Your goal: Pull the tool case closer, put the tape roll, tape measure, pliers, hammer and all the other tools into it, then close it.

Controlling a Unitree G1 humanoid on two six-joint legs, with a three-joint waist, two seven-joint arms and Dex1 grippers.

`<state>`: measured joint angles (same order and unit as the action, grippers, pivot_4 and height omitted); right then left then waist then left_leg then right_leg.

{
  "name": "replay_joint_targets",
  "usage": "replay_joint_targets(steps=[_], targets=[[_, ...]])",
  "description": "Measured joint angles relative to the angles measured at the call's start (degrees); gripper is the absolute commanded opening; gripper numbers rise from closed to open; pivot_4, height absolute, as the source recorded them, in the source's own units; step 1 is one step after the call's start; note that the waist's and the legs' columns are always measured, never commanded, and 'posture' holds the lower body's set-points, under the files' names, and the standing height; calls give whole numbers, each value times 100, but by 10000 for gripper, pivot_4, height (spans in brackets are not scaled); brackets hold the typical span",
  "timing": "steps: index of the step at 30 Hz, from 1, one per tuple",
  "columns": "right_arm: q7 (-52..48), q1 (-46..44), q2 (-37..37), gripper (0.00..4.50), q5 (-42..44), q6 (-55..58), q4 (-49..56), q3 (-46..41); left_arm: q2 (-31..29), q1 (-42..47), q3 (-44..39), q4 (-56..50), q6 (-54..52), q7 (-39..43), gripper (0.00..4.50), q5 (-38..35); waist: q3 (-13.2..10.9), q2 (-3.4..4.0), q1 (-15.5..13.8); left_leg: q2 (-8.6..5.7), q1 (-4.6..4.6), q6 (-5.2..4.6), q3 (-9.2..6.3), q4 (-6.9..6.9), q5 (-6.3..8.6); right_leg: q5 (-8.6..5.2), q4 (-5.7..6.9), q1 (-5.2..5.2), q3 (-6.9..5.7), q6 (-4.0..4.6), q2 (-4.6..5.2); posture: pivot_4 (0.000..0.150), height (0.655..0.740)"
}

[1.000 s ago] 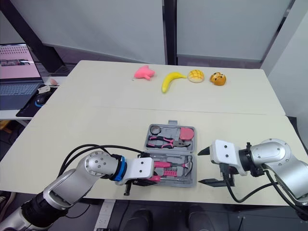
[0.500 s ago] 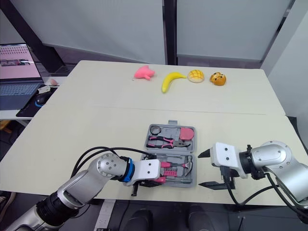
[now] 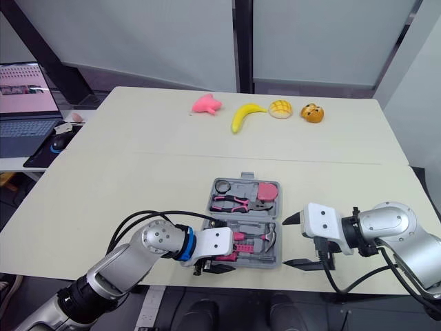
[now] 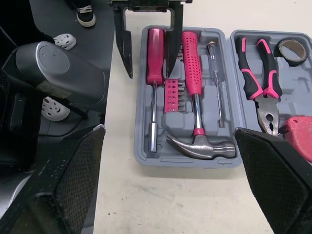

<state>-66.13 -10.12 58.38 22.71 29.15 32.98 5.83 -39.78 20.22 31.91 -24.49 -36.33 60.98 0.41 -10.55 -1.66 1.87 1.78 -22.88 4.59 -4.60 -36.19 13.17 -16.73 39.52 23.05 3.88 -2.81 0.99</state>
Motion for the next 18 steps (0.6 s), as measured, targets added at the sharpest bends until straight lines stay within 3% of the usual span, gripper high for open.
replay_joint_targets(steps=[8, 12, 16, 18], targets=[[-4, -112, -93, 45000, -103, -27, -60, 28, -575, -129, -936, 50, 834, 451, 23182, -611, 0, 1, 4, 0, 2, 0, 2, 0, 0, 0, -1, 0, 1, 0, 2, 1500, 7400], [-8, -127, -121, 45000, -126, -85, -83, 55, -728, -419, -1086, 387, 1537, 710, 14672, -709, 0, 1, -3, 0, 1, 0, 2, 0, 0, 0, -1, 0, -1, 0, 2, 1500, 7400], [-6, -139, -128, 45000, -130, -117, -135, 61, -634, -478, -1086, 759, 1906, 717, 1868, -667, 0, 1, -3, 0, 1, 0, 2, -1, 0, 0, -1, -1, 0, 0, 2, 1500, 7400], [-5, -140, -129, 45000, -130, -118, -141, 61, -474, -477, -1066, 878, 1975, 701, 526, -632, 1, 1, -3, 0, 1, 0, 2, -1, 0, 0, -1, -2, -1, 0, 2, 1500, 7400]])
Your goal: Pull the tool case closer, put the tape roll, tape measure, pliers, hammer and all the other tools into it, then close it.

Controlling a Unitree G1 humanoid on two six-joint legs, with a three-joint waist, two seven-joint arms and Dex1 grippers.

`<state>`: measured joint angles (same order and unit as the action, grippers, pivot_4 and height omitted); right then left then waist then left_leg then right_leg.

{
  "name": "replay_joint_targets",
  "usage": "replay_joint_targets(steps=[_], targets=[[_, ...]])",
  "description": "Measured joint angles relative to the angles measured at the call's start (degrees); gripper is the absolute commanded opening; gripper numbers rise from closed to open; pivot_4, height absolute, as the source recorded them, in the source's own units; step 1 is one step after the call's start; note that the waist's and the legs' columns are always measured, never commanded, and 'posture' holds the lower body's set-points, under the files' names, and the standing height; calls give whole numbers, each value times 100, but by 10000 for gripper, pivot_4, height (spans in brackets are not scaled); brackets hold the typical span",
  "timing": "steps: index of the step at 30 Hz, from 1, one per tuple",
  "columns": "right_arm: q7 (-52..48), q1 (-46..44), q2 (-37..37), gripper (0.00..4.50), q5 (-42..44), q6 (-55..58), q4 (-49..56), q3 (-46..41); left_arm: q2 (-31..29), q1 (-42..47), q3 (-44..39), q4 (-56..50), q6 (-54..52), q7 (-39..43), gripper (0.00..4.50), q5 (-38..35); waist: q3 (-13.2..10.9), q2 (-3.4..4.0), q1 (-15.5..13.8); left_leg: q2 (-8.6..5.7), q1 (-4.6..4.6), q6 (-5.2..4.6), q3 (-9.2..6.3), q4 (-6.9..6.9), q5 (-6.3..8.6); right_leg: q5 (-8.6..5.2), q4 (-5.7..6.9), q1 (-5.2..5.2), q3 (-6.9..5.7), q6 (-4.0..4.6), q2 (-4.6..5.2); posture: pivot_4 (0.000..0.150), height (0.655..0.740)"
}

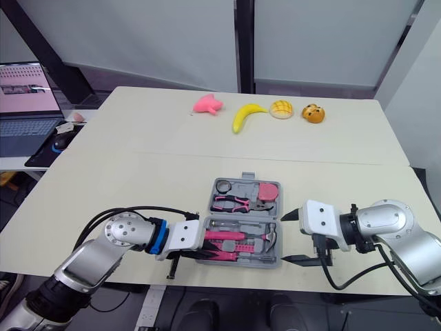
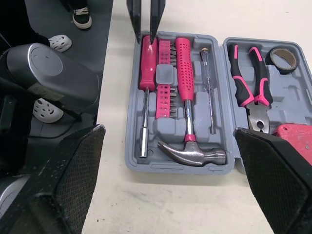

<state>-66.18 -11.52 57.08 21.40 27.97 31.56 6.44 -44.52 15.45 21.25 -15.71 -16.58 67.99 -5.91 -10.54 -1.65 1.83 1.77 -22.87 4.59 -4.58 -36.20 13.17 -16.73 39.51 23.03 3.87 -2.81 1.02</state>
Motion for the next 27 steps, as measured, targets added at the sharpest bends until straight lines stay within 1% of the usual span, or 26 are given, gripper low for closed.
replay_joint_targets(steps=[5, 12, 15, 17, 19, 21, 25, 27], targets=[[8, 56, 1, 45000, 1, -1, 2, -2, 441, 23, 305, 367, 146, -179, 526, 270, 0, 0, -2, 0, -1, 0, -1, 0, 0, 0, 1, 0, 0, 0, 0, 1500, 7400], [34, 74, 1, 45000, 2, 25, 14, -2, 625, 24, 511, 589, 119, -373, 526, 592, 1, 1, 0, 0, 5, 0, -2, -4, 0, 1, 6, -6, 0, 0, -1, 1500, 7400], [42, 69, 1, 45000, 5, 62, 31, -2, 713, 29, 555, 589, 20, -405, 526, 625, 2, 2, -1, -1, 24, 0, -3, -4, 0, 0, 1, -30, -2, -1, -1, 1500, 7400], [46, 57, 1, 45000, 5, 96, 31, -2, 774, 18, 548, 593, -91, -465, 526, 618, 2, 4, -1, 0, 56, -1, -7, -1, 0, -1, -11, -68, -6, -2, -1, 1500, 7400], [51, 0, 1, 45000, 5, 125, 31, -1, 803, 9, 545, 599, -163, -490, 526, 609, 3, 4, 0, 0, 87, -1, -6, 7, 1, -18, -27, -96, -5, -31, 0, 1500, 7400], [51, -50, 1, 45000, 0, 128, 28, 4, 797, -2, 542, 600, -158, -489, 526, 607, 4, 7, 0, 1, 89, -1, -5, 8, 1, -18, -34, -101, -4, -34, -1, 1500, 7400], [49, -100, 0, 45000, -82, 92, -81, 48, 792, -179, 339, 581, -198, -486, 526, 344, 4, 7, 2, 2, 87, -1, -5, 11, 1, -18, -42, -101, -4, -35, 0, 1500, 7400], [55, -102, 0, 45000, -280, -158, -364, 50, 810, -290, -99, 547, -254, -493, 526, -98, 3, 5, -1, 2, 82, -1, -6, 11, 1, -17, -42, -97, -7, -33, 0, 1500, 7400]])
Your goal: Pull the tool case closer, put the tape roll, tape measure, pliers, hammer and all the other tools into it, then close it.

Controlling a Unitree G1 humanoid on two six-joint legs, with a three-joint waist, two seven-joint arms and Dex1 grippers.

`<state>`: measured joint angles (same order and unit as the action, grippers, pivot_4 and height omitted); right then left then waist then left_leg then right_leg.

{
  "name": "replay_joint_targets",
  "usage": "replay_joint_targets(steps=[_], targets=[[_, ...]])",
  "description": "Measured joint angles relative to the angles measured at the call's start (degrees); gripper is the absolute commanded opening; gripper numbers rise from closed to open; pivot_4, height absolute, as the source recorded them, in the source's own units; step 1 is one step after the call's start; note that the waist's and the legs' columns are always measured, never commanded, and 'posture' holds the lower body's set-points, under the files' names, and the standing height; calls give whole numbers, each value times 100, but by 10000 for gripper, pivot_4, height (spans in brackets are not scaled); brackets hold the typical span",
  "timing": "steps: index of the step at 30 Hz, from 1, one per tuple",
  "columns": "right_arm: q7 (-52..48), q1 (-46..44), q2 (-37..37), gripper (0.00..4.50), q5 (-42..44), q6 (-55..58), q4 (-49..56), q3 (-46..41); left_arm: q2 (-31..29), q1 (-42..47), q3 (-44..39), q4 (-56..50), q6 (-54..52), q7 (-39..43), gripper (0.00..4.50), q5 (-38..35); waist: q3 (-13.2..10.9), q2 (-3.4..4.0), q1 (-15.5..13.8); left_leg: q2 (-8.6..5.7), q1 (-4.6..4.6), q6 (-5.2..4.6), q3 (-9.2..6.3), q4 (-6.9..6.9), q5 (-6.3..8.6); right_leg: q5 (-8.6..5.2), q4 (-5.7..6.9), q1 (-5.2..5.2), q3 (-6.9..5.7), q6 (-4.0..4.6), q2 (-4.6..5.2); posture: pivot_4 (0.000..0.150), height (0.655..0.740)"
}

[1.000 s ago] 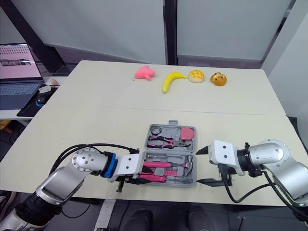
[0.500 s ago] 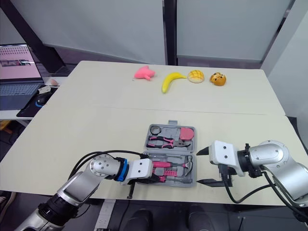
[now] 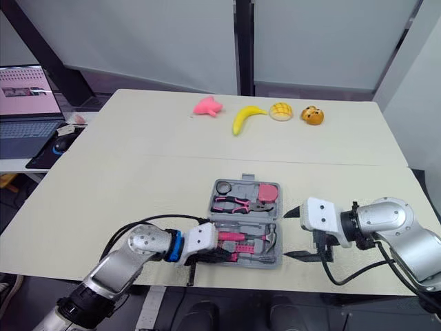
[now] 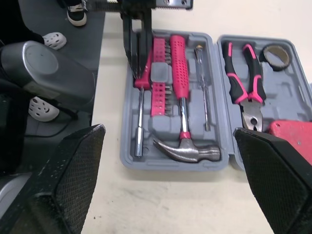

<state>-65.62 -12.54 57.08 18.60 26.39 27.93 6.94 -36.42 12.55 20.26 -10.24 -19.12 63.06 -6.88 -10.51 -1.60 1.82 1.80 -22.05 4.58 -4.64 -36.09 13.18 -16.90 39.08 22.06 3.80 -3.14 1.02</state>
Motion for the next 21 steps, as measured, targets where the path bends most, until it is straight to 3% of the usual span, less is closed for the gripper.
replay_joint_targets(steps=[3, 10, 17, 21], targets=[[82, -2, -78, 45000, -174, -359, -507, -69, -119, 8, -1081, -180, -202, -33, 2162, -744, 0, 0, 4, 1, 0, 0, 0, 0, 0, 0, 0, 1, -1, -1, 1, 1500, 7400], [-52, -244, -265, 45000, -48, -873, -1707, -640, -1314, -307, -3096, 434, -179, 528, 20893, -1671, -5, 7, 57, 1, 3, 0, 6, 6, 1, 14, -5, 2, 1, 26, 3, 1500, 7400], [-328, -407, -211, 45000, -259, -1572, -2816, -678, -1737, -366, -3452, 2074, 713, 881, 43166, -1412, -9, 14, 44, 0, 2, 0, 10, 6, 1, 15, -6, 5, 2, 28, 4, 1500, 7400], [-308, -459, -294, 45000, -407, -1797, -3047, -633, -1583, -204, -3307, 2399, 1102, 842, 44560, -1213, -9, 13, 31, 1, -2, 0, 9, 7, 1, 15, -6, 6, 2, 28, 3, 1500, 7400]])
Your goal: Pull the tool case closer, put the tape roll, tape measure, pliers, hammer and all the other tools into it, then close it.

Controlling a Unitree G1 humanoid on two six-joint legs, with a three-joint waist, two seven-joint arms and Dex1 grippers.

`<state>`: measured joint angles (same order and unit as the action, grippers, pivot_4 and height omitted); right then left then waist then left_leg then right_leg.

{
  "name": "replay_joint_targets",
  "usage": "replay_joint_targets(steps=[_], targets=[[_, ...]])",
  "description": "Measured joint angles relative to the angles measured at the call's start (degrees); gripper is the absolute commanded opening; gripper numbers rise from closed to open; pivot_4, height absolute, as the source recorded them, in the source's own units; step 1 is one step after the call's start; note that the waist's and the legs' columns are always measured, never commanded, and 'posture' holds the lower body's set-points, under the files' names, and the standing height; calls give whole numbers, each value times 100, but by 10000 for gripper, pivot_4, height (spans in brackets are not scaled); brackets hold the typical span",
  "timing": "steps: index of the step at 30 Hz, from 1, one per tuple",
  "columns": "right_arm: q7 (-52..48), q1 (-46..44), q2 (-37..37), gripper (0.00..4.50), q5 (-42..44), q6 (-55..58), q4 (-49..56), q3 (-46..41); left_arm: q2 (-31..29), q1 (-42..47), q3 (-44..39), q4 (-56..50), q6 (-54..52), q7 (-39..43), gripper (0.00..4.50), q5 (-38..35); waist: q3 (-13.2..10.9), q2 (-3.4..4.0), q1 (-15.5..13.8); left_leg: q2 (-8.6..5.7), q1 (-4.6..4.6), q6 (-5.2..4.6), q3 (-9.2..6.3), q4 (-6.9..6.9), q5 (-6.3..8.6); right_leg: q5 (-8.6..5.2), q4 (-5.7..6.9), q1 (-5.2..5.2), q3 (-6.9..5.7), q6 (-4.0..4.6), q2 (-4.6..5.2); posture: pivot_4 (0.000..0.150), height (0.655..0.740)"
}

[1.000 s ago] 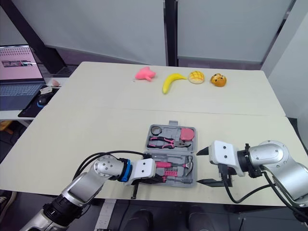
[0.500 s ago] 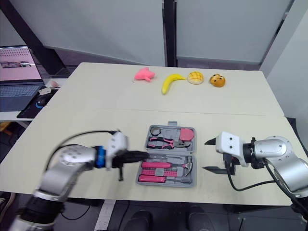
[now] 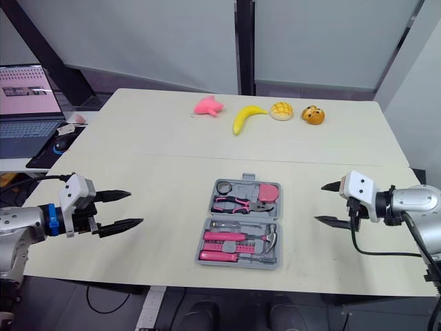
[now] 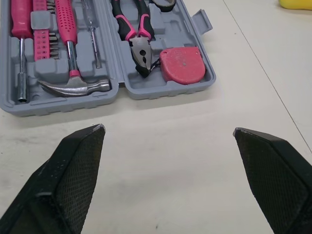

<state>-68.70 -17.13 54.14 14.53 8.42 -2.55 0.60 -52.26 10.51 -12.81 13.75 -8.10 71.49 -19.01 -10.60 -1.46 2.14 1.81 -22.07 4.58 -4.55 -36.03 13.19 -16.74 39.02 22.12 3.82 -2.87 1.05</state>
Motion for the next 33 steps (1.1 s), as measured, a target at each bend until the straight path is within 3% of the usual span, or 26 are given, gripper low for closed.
replay_joint_targets(steps=[4, 7, 12, 19, 25, 33], targets=[[44, 5, -86, 45000, -239, -163, -102, 138, 288, 146, 296, 67, 191, -127, 44560, 167, 0, 0, -14, 0, -1, 0, 0, 0, 0, 1, 1, 2, 1, 0, 0, 1500, 7400], [191, 0, -211, 41081, -565, -240, -121, 345, 506, 347, 626, 208, 371, -276, 38473, 421, 0, 0, -19, 0, 0, 0, -1, -2, 0, 1, 3, 2, 0, 0, -1, 1500, 7400], [786, -231, -733, 25255, -1561, -337, -457, 1133, 949, 803, 1267, 610, 676, -672, 22723, 1038, 0, 0, -11, -2, -4, 1, 1, -3, 0, 3, 6, 7, 4, -1, -2, 1500, 7400], [1034, -617, -1143, 11138, -2272, -428, -713, 1692, 1168, 1107, 1774, 1091, 939, -912, 82, 1567, 0, 0, 1, -3, -6, 1, -1, -2, 0, 3, 6, 9, 2, -2, -1, 1500, 7400], [1129, -706, -1599, 733, -2448, -400, -884, 1922, 1572, 1268, 2089, 1087, 728, -1006, 0, 1665, 0, 0, -13, -4, -7, 1, -2, -4, 0, 4, 8, 8, 2, -3, -1, 1500, 7400], [1136, -886, -1878, 183, -2566, -345, -1006, 2079, 1981, 1409, 2398, 1093, 592, -1139, 0, 1914, 0, 0, -5, -4, -6, 1, -5, -3, 0, 5, 9, 8, -1, -3, -1, 1500, 7400]])
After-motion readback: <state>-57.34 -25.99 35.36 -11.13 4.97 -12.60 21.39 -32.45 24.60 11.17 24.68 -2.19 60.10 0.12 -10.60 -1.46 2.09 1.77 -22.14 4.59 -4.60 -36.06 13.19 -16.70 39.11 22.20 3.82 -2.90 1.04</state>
